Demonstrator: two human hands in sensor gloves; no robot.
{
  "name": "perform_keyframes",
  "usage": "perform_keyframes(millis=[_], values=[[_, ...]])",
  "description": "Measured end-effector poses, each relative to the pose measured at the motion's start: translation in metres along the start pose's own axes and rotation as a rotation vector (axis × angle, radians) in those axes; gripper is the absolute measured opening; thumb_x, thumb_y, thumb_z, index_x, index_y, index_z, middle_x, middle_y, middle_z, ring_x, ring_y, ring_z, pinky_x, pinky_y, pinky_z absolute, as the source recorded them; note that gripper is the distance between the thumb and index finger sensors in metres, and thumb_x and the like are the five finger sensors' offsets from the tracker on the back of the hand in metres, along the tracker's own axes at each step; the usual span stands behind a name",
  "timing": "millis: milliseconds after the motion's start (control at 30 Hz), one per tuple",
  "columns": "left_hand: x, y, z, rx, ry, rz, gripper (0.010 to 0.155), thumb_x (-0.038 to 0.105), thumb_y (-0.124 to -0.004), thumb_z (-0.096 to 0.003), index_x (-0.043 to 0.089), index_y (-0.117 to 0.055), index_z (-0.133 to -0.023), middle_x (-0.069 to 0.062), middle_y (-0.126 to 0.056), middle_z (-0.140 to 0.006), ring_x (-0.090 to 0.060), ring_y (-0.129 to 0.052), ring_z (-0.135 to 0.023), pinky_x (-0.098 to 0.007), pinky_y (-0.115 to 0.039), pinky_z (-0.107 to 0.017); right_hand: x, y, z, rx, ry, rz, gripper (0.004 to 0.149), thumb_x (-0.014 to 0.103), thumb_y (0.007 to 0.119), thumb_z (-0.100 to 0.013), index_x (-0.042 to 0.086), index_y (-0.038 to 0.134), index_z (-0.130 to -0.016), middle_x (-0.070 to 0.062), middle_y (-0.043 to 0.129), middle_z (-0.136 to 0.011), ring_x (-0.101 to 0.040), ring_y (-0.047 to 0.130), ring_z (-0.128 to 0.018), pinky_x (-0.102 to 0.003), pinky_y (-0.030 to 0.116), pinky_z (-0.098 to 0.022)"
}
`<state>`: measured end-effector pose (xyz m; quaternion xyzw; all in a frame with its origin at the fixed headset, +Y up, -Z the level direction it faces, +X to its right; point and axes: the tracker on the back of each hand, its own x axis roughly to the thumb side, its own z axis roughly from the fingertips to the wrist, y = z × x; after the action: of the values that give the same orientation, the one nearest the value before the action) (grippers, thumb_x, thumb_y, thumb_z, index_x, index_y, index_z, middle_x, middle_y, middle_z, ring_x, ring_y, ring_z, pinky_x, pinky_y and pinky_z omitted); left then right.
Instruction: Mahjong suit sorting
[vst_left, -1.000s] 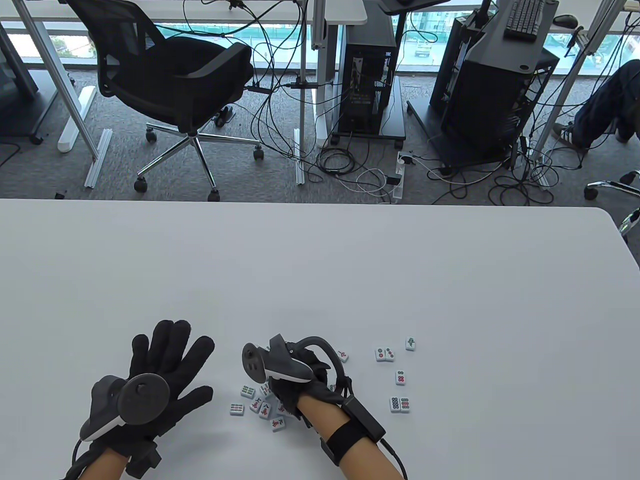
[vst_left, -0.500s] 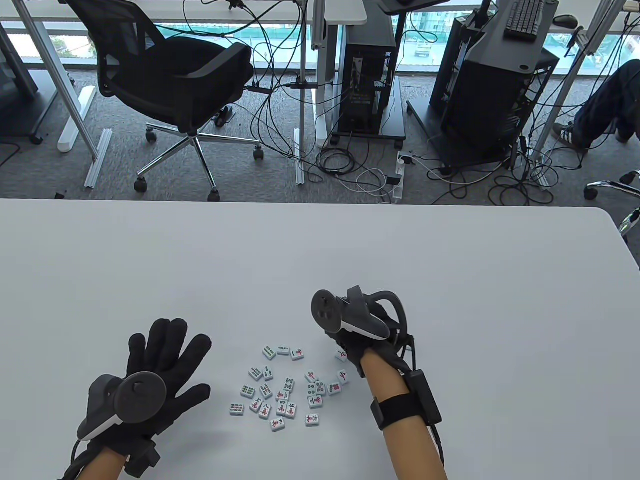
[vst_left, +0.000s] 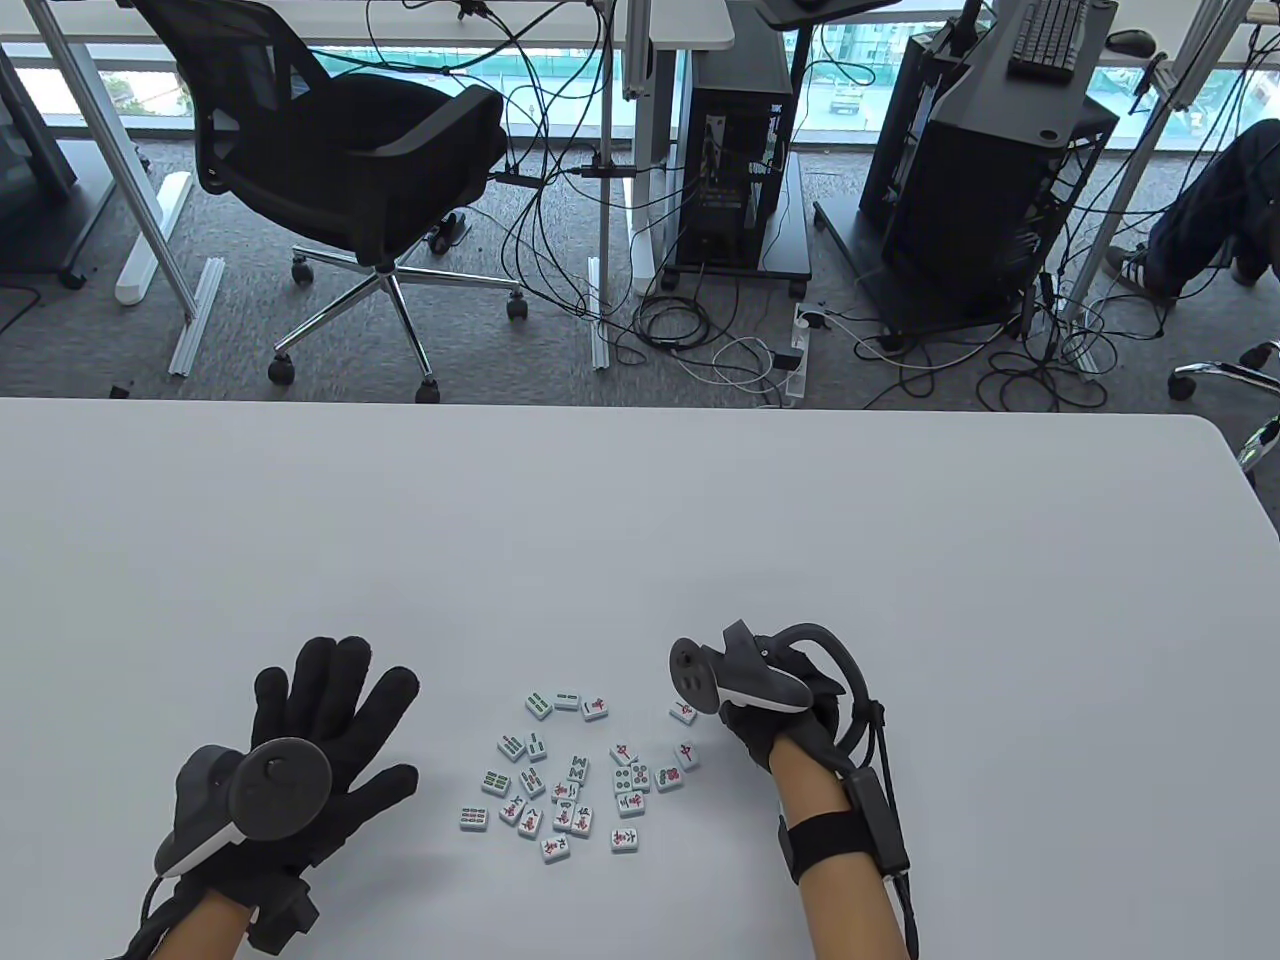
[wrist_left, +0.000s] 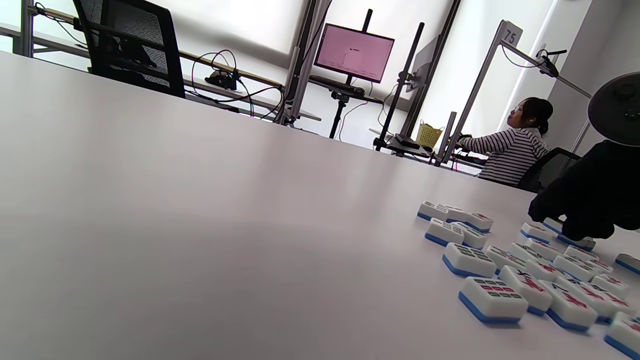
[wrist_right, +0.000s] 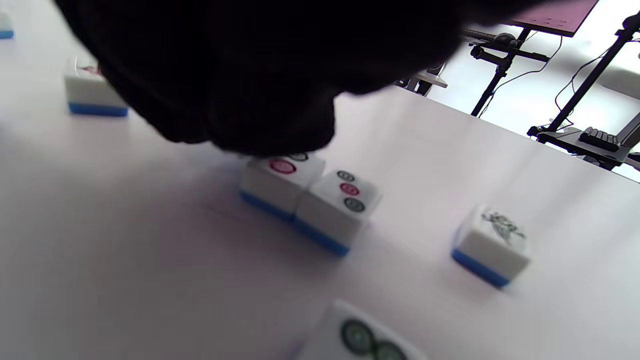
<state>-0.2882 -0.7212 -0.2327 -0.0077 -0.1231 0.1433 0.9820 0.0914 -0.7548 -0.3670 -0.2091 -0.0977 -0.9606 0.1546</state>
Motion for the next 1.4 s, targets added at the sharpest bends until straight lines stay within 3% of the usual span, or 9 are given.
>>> perform_keyframes(millis=[467, 633, 767, 900, 1200, 1400], values=[[0.001, -0.001, -0.001, -0.016, 0.004, -0.011, 0.078, 0.080, -0.053, -0.0443, 0.055, -0.021, -0.111, 0.024, 0.011, -0.116, -0.009, 0.015, -0.113, -0.044, 0.008, -0.081, -0.001, 0.009, 0.010, 0.036, 0.042, 0.011, 0.055, 0.039, 0.085, -0.040, 0.011, 0.080, -0.086, -0.001, 0.097, -0.040, -0.010, 0.089, -0.011, -0.027, 0.081, -0.010], [0.001, -0.001, -0.001, -0.016, 0.003, -0.009, 0.078, 0.080, -0.053, -0.0443, 0.055, -0.020, -0.111, 0.024, 0.011, -0.116, -0.009, 0.015, -0.113, -0.044, 0.008, -0.081, 0.006, -0.005, 0.023, -0.022, 0.028, 0.002, 0.059, 0.040, 0.085, -0.039, 0.012, 0.076, -0.090, -0.001, 0.098, -0.042, -0.010, 0.090, -0.012, -0.027, 0.082, -0.011], [0.002, -0.002, -0.002, -0.019, 0.001, -0.012, 0.078, 0.080, -0.053, -0.0444, 0.055, -0.020, -0.111, 0.024, 0.011, -0.116, -0.009, 0.015, -0.113, -0.044, 0.007, -0.081, 0.027, -0.019, 0.037, -0.118, -0.041, -0.065, 0.057, 0.041, 0.084, -0.039, 0.011, 0.079, -0.087, -0.001, 0.098, -0.040, -0.010, 0.089, -0.011, -0.027, 0.081, -0.009], [0.003, -0.004, -0.002, -0.028, -0.004, -0.019, 0.078, 0.080, -0.053, -0.0445, 0.055, -0.020, -0.111, 0.024, 0.011, -0.116, -0.009, 0.015, -0.113, -0.044, 0.007, -0.081, 0.057, -0.027, 0.045, -0.174, -0.130, -0.127, 0.050, 0.042, 0.083, -0.039, 0.010, 0.087, -0.077, -0.001, 0.098, -0.036, -0.010, 0.088, -0.008, -0.027, 0.081, -0.007], [0.008, -0.003, -0.001, -0.025, -0.024, -0.031, 0.078, 0.080, -0.053, -0.0445, 0.055, -0.020, -0.111, 0.023, 0.011, -0.116, -0.010, 0.015, -0.113, -0.044, 0.007, -0.081, 0.107, -0.025, 0.035, -0.173, -0.162, 0.078, 0.045, 0.044, 0.083, -0.039, 0.010, 0.090, -0.068, 0.001, 0.097, -0.030, -0.009, 0.085, -0.004, -0.027, 0.079, -0.004], [0.008, 0.000, 0.000, -0.014, -0.022, -0.020, 0.078, 0.080, -0.053, -0.0445, 0.055, -0.020, -0.111, 0.024, 0.011, -0.116, -0.010, 0.015, -0.113, -0.044, 0.007, -0.081, 0.120, -0.026, 0.033, -0.229, -0.139, 0.081, 0.044, 0.044, 0.082, -0.039, 0.011, 0.090, -0.067, 0.001, 0.097, -0.030, -0.009, 0.085, -0.004, -0.027, 0.079, -0.004]])
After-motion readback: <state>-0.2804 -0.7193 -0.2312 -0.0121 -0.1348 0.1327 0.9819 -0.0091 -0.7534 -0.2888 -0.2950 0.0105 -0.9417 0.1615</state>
